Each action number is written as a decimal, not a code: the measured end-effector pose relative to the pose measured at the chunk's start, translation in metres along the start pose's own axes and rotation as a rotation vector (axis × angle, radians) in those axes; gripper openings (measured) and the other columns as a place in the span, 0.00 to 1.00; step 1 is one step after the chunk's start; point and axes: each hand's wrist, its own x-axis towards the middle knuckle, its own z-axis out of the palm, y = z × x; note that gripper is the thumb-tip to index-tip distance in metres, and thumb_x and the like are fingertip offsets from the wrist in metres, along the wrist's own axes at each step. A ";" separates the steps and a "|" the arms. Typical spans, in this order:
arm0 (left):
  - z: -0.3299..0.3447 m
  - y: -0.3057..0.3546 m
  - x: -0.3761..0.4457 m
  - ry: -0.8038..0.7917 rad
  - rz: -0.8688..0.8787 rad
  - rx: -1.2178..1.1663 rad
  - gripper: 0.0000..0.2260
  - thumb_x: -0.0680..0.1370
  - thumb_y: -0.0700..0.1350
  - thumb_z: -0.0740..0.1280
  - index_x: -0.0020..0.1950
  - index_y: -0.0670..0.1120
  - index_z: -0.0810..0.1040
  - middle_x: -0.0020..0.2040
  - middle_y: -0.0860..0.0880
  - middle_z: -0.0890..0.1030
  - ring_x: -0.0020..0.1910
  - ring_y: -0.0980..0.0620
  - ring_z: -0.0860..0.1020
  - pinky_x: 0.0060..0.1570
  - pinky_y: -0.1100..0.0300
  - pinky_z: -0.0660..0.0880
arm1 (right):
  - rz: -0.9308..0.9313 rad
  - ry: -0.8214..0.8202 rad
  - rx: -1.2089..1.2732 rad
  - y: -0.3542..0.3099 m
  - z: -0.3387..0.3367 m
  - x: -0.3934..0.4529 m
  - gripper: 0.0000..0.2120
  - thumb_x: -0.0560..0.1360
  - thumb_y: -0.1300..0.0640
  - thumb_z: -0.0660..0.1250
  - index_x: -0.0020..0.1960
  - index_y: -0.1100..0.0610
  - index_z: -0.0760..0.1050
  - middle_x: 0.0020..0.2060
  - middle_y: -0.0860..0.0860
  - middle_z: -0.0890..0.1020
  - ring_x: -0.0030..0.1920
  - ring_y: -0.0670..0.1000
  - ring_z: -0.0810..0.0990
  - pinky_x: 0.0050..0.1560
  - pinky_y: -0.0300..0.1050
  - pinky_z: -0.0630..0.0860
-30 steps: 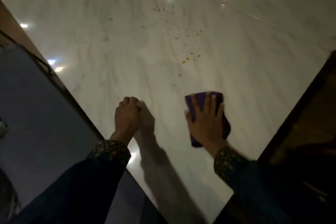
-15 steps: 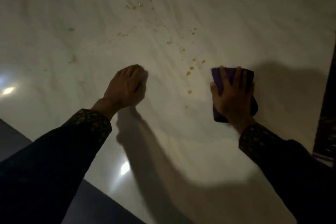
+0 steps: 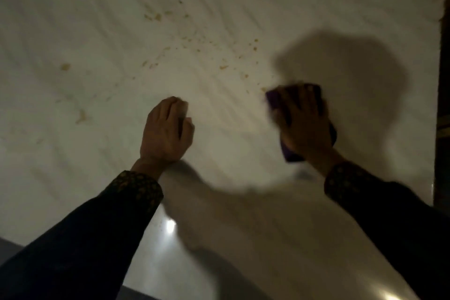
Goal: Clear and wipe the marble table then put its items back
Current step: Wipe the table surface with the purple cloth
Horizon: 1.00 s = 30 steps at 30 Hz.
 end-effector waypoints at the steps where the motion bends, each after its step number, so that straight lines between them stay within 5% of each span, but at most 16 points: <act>1: 0.001 0.000 0.000 0.001 -0.010 -0.016 0.16 0.78 0.45 0.63 0.62 0.39 0.75 0.61 0.40 0.76 0.61 0.39 0.74 0.60 0.49 0.71 | 0.066 -0.011 0.021 0.008 -0.003 0.022 0.29 0.79 0.37 0.45 0.78 0.44 0.52 0.77 0.56 0.55 0.77 0.61 0.52 0.73 0.67 0.49; 6: 0.002 -0.005 0.005 0.000 -0.012 -0.044 0.17 0.78 0.46 0.62 0.63 0.38 0.75 0.61 0.40 0.75 0.61 0.41 0.73 0.61 0.48 0.71 | 0.226 0.002 0.018 -0.020 -0.001 0.058 0.30 0.79 0.36 0.45 0.79 0.44 0.47 0.77 0.62 0.51 0.77 0.64 0.49 0.72 0.70 0.47; 9: 0.003 -0.006 0.003 -0.025 -0.040 -0.046 0.18 0.79 0.47 0.61 0.64 0.38 0.74 0.63 0.40 0.75 0.62 0.41 0.73 0.62 0.48 0.70 | 0.067 0.023 -0.018 -0.090 0.010 0.015 0.30 0.79 0.38 0.48 0.78 0.47 0.54 0.75 0.64 0.59 0.75 0.66 0.55 0.71 0.69 0.52; 12: 0.004 -0.009 0.002 -0.028 -0.063 -0.050 0.20 0.79 0.48 0.60 0.65 0.36 0.73 0.64 0.38 0.75 0.63 0.40 0.73 0.63 0.48 0.70 | -0.149 -0.088 0.016 -0.139 0.018 -0.031 0.30 0.80 0.38 0.45 0.79 0.45 0.48 0.78 0.60 0.51 0.77 0.62 0.47 0.73 0.67 0.47; 16: 0.006 -0.009 0.003 -0.009 -0.066 -0.057 0.19 0.79 0.46 0.61 0.65 0.35 0.73 0.63 0.37 0.76 0.63 0.39 0.74 0.61 0.46 0.72 | -0.317 -0.116 0.030 -0.112 0.016 -0.024 0.28 0.80 0.38 0.46 0.78 0.41 0.47 0.79 0.53 0.50 0.78 0.57 0.46 0.74 0.64 0.47; 20: 0.002 -0.002 0.003 0.016 -0.081 -0.046 0.17 0.78 0.45 0.62 0.64 0.36 0.73 0.63 0.39 0.75 0.62 0.40 0.73 0.62 0.47 0.71 | -0.117 -0.020 0.011 -0.057 0.009 0.055 0.27 0.79 0.39 0.48 0.77 0.43 0.55 0.76 0.56 0.60 0.76 0.60 0.55 0.73 0.65 0.51; 25: 0.002 -0.005 0.004 0.008 -0.096 -0.032 0.17 0.78 0.46 0.62 0.65 0.38 0.73 0.65 0.41 0.74 0.64 0.42 0.72 0.64 0.50 0.69 | 0.104 -0.062 0.066 -0.024 -0.005 0.127 0.29 0.80 0.37 0.44 0.78 0.42 0.46 0.79 0.56 0.48 0.78 0.59 0.45 0.74 0.66 0.42; 30: 0.001 -0.006 0.004 -0.032 -0.143 -0.038 0.19 0.79 0.48 0.61 0.65 0.39 0.73 0.66 0.42 0.73 0.65 0.42 0.71 0.64 0.49 0.68 | 0.007 -0.012 -0.010 -0.084 0.007 0.080 0.29 0.80 0.39 0.44 0.79 0.47 0.50 0.77 0.62 0.53 0.77 0.63 0.50 0.74 0.67 0.46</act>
